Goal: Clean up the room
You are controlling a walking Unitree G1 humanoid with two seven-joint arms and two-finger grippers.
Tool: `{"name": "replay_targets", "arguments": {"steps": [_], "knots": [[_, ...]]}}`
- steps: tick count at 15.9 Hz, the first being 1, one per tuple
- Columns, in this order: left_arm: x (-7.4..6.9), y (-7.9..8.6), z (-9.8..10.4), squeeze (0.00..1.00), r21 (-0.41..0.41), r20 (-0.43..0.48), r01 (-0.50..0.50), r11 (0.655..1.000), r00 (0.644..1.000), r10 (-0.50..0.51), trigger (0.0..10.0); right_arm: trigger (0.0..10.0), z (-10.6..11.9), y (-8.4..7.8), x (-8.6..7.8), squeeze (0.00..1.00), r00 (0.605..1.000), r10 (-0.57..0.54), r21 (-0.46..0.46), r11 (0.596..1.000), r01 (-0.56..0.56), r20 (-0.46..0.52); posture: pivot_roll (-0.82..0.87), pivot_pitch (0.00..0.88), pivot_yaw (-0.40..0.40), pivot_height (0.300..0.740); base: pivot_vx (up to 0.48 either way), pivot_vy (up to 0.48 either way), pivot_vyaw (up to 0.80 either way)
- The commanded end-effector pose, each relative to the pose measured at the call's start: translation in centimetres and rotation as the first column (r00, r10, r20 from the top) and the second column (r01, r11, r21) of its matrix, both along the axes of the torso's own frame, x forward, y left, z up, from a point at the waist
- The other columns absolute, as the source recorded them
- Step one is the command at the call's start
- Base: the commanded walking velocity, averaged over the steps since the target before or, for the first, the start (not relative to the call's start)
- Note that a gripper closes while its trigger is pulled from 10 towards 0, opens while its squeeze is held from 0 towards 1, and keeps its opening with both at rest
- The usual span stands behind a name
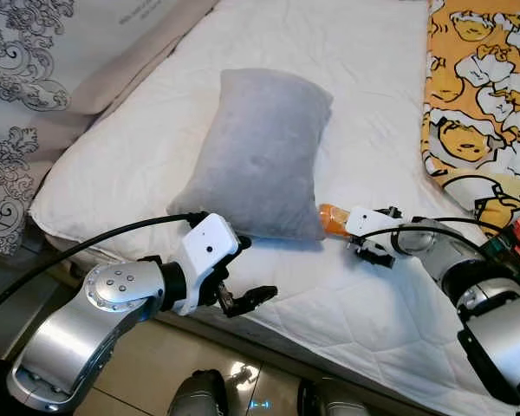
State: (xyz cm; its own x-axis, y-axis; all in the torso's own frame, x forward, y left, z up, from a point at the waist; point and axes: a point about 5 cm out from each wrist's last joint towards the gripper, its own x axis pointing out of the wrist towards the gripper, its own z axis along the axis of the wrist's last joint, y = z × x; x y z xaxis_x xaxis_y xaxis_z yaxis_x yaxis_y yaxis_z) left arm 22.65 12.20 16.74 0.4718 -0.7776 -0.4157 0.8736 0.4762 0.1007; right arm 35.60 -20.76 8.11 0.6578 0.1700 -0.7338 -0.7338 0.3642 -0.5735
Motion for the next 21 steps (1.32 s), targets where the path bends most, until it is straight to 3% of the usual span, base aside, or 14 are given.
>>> {"name": "replay_targets", "arguments": {"steps": [1,9,10,12,13,14,15,16,17,18,19,20,21], "knots": [[-0.4,-0.3,0.3,0.00,0.003,0.009,0.029,1.000,1.000,-0.029,10.0,0.0,-0.1,0.1,-0.1,0.00,1.000,0.012,-0.006,1.000,-0.012,-0.013,0.09,0.197,0.008,0.740,0.000,0.000,0.00],[-0.7,-0.2,0.2,0.00,0.001,-0.010,0.060,0.998,0.998,-0.060,10.0,0.0,0.2,-0.8,-0.1,0.00,1.000,0.011,-0.001,1.000,-0.011,-0.028,0.08,0.153,0.016,0.740,0.000,0.000,0.00],[-0.7,-0.2,0.2,0.00,-0.002,-0.007,0.060,0.998,0.998,-0.060,10.0,0.0,0.8,-1.5,-0.1,0.00,1.000,-0.007,0.024,1.000,0.007,-0.015,0.08,0.136,0.003,0.740,0.000,0.000,0.00],[-0.2,0.3,0.2,0.00,-0.028,0.012,-0.020,0.999,1.000,0.020,10.0,0.0,2.3,-3.3,0.0,0.00,0.997,-0.079,0.185,0.980,0.073,0.024,0.05,0.117,-0.001,0.740,0.000,0.000,0.00],[-0.2,0.3,0.1,0.00,-0.032,0.016,-0.037,0.999,0.999,0.038,10.0,0.0,2.5,-3.6,-0.1,0.00,0.995,-0.093,0.221,0.972,0.084,0.030,0.05,0.109,-0.002,0.740,0.000,0.000,0.00],[-0.1,0.5,0.0,0.00,-0.046,0.027,-0.089,0.995,0.996,0.090,10.0,0.0,3.1,-4.6,-0.5,0.00,0.988,-0.148,0.341,0.932,0.125,0.042,0.04,0.097,-0.001,0.740,0.000,0.000,0.00],[-0.1,0.6,-0.1,0.00,-0.051,0.033,-0.114,0.992,0.993,0.115,10.0,0.0,3.4,-5.1,-0.9,0.00,0.984,-0.169,0.395,0.909,0.136,0.049,0.03,0.091,-0.001,0.740,0.000,0.000,0.00],[0.0,0.9,-0.2,0.00,-0.067,0.074,-0.217,0.974,0.972,0.222,10.0,0.0,4.8,-6.0,-2.3,0.00,0.960,-0.252,0.560,0.816,0.145,0.118,0.02,0.073,0.004,0.740,0.000,0.000,0.00],[0.1,1.0,-0.1,0.00,-0.074,0.089,-0.256,0.964,0.961,0.262,10.0,0.0,5.4,-6.2,-2.9,0.00,0.946,-0.287,0.616,0.775,0.139,0.148,0.02,0.073,0.004,0.740,0.000,0.000,0.00],[0.3,1.3,0.0,0.00,-0.096,0.125,-0.339,0.936,0.929,0.349,10.0,3.4,6.4,-6.0,-3.8,0.00,0.912,-0.355,0.702,0.702,0.115,0.205,0.01,0.067,0.014,0.740,0.000,0.000,0.00],[0.5,1.6,0.1,0.00,-0.111,0.144,-0.405,0.907,0.897,0.418,10.0,10.0,6.8,-5.5,-4.1,0.00,0.888,-0.399,0.757,0.647,0.095,0.230,0.00,0.060,0.025,0.740,0.000,0.000,0.00],[0.9,2.1,0.6,0.00,-0.188,0.187,-0.554,0.811,0.790,0.584,10.0,10.0,7.2,-3.6,-5.9,0.00,0.848,-0.448,0.829,0.558,0.019,0.282,0.02,0.053,0.027,0.740,0.000,0.000,0.47],[1.0,2.2,0.8,0.00,-0.213,0.198,-0.592,0.778,0.753,0.627,10.0,10.0,6.8,-2.8,-6.5,0.00,0.842,-0.470,0.857,0.514,0.016,0.266,0.02,0.053,0.027,0.740,0.000,0.000,0.80]]}}
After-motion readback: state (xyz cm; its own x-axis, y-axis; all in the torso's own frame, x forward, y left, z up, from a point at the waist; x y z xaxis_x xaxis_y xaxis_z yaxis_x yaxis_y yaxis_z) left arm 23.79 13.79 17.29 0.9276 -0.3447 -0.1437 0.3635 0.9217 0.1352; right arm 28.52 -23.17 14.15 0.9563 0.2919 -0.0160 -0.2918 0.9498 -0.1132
